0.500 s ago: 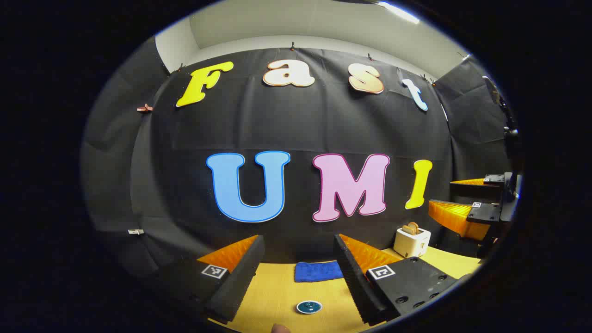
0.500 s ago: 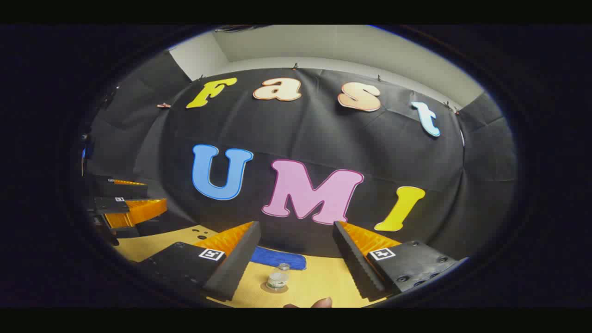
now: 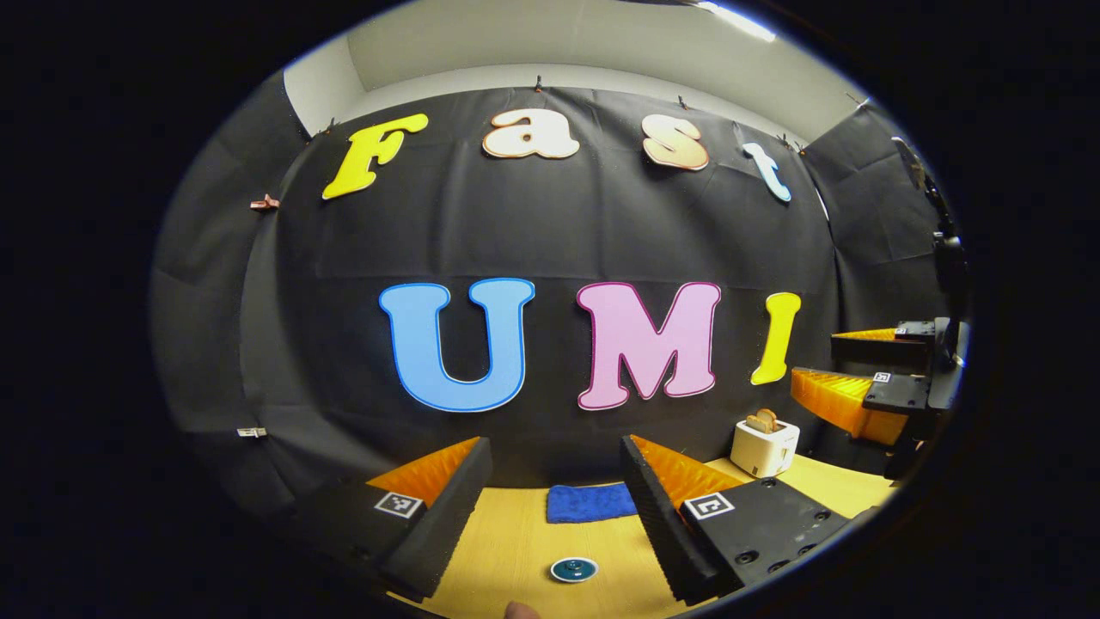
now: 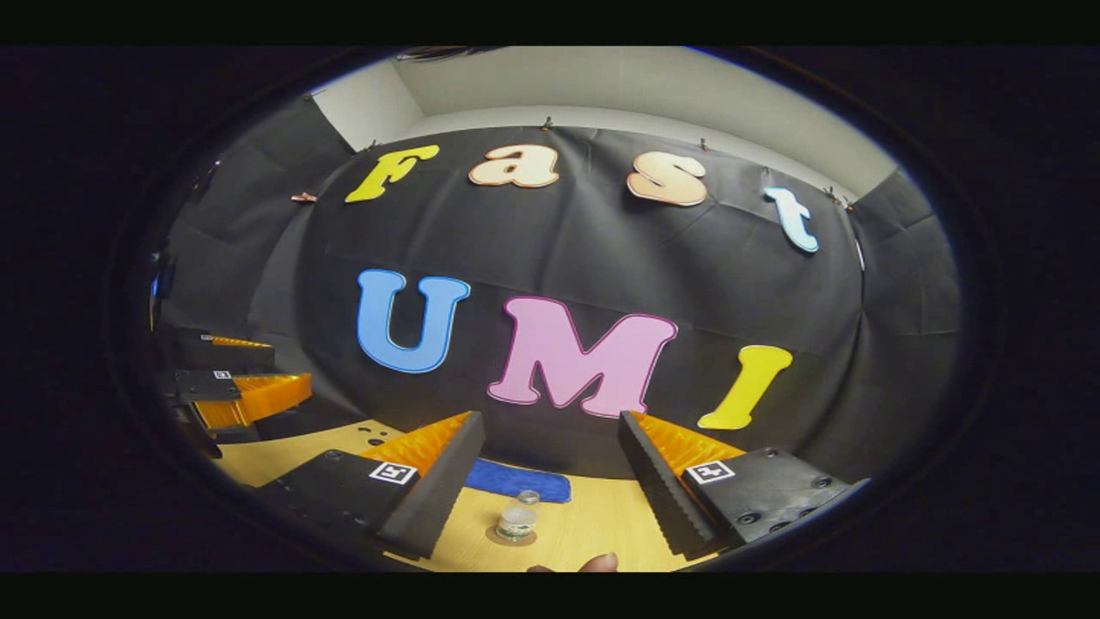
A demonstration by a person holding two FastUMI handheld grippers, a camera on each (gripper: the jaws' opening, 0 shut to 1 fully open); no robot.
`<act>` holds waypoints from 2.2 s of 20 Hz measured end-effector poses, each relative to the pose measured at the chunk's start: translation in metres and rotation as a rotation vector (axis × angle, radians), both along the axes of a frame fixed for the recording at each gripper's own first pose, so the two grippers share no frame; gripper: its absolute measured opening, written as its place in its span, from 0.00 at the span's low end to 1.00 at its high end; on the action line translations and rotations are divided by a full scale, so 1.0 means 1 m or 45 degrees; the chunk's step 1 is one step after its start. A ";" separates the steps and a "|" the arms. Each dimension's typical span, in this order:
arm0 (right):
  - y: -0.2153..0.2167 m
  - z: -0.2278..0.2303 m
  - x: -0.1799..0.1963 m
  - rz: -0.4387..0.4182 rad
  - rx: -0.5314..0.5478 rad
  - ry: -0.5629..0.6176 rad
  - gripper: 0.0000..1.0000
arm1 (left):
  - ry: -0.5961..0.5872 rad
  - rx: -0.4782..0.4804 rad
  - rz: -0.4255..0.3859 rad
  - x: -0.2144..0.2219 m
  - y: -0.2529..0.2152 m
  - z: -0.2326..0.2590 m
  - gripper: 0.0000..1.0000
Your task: Open the teacup lid with one hand, grasp the water bottle and pour water into the teacup with the other hand; after pouring, place the water bottle on the coaster and then close the teacup lid.
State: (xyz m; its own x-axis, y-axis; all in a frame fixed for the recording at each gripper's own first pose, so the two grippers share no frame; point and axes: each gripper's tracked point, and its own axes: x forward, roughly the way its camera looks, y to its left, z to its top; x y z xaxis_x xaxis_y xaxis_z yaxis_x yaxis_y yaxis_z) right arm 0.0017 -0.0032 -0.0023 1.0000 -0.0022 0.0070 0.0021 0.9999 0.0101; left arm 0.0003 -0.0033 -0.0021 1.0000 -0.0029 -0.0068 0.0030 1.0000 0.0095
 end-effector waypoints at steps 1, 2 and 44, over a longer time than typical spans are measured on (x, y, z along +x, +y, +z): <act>0.000 0.000 0.000 -0.002 0.000 0.001 0.96 | 0.000 0.002 0.000 0.001 -0.001 0.001 0.95; 0.000 -0.001 0.000 -0.005 0.001 0.003 0.96 | -0.001 0.002 -0.002 0.001 -0.002 0.001 0.95; 0.042 -0.288 0.073 0.034 0.023 0.225 0.98 | 0.381 0.020 -0.023 0.117 -0.022 -0.379 0.69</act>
State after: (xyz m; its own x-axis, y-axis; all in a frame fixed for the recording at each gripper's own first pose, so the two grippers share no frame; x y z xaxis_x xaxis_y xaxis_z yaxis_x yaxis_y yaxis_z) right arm 0.0752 0.0388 -0.2907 0.9854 0.0255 -0.1684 -0.0208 0.9993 0.0299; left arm 0.1171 -0.0250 -0.3808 0.9532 -0.0182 -0.3017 0.0258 0.9994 0.0210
